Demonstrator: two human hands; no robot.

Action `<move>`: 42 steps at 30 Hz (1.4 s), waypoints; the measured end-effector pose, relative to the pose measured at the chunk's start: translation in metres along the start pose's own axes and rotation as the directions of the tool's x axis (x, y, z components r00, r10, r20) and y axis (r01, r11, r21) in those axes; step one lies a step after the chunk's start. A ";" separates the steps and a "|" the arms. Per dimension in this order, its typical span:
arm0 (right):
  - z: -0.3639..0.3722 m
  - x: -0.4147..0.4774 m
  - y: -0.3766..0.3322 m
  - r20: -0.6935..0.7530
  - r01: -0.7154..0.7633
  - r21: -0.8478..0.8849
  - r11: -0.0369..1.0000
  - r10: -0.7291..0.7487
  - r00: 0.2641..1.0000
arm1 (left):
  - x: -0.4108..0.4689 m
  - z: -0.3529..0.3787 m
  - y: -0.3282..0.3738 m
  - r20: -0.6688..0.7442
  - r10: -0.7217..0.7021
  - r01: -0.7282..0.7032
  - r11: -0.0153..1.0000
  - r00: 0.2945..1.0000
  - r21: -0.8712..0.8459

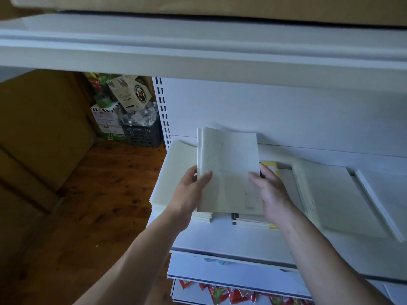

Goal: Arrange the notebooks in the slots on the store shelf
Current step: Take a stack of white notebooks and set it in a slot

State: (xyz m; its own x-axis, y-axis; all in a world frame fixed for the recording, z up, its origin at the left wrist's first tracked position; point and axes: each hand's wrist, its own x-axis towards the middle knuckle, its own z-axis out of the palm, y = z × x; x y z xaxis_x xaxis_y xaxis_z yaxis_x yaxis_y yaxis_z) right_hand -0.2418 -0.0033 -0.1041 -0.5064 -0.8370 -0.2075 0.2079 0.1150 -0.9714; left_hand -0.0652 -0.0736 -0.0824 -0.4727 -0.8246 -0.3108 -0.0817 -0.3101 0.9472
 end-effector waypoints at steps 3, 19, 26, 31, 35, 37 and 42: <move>-0.017 -0.007 -0.004 -0.015 0.043 -0.078 0.996 -0.044 0.999 | 0.001 0.025 -0.004 -0.006 0.052 -0.052 0.999 0.999 -0.002; -0.283 -0.056 -0.041 -0.413 -0.004 -0.260 0.966 -0.108 0.904 | -0.017 0.310 -0.046 0.124 0.040 -0.029 0.996 0.991 -0.088; -0.394 -0.050 -0.043 -0.476 -0.083 -0.347 0.934 -0.099 0.874 | -0.022 0.428 -0.064 0.128 0.002 0.000 1.000 0.992 -0.011; -0.423 -0.035 -0.036 -0.461 -0.124 -0.380 0.916 -0.072 0.884 | -0.016 0.460 -0.080 0.044 0.003 -0.007 0.997 0.999 0.081; -0.433 -0.026 -0.035 -0.447 -0.149 -0.410 0.900 -0.056 0.893 | -0.002 0.469 -0.090 -0.024 0.022 -0.016 0.976 0.999 0.216; -0.436 -0.022 -0.033 -0.433 -0.174 -0.441 0.880 -0.039 0.900 | 0.001 0.471 -0.093 -0.023 0.018 -0.010 0.948 1.000 0.317; -0.448 -0.019 -0.020 -0.318 -0.184 -0.517 0.836 0.012 0.948 | 0.005 0.473 -0.097 0.015 0.044 -0.047 0.922 0.999 0.385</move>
State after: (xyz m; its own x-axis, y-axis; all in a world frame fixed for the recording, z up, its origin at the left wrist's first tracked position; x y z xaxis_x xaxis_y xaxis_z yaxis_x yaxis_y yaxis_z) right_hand -0.6118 0.2499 -0.1323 -0.7438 -0.6219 -0.2448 -0.1656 0.5263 -0.8340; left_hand -0.4750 0.1766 -0.1386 -0.4894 -0.8301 -0.2671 -0.3913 -0.0647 0.9180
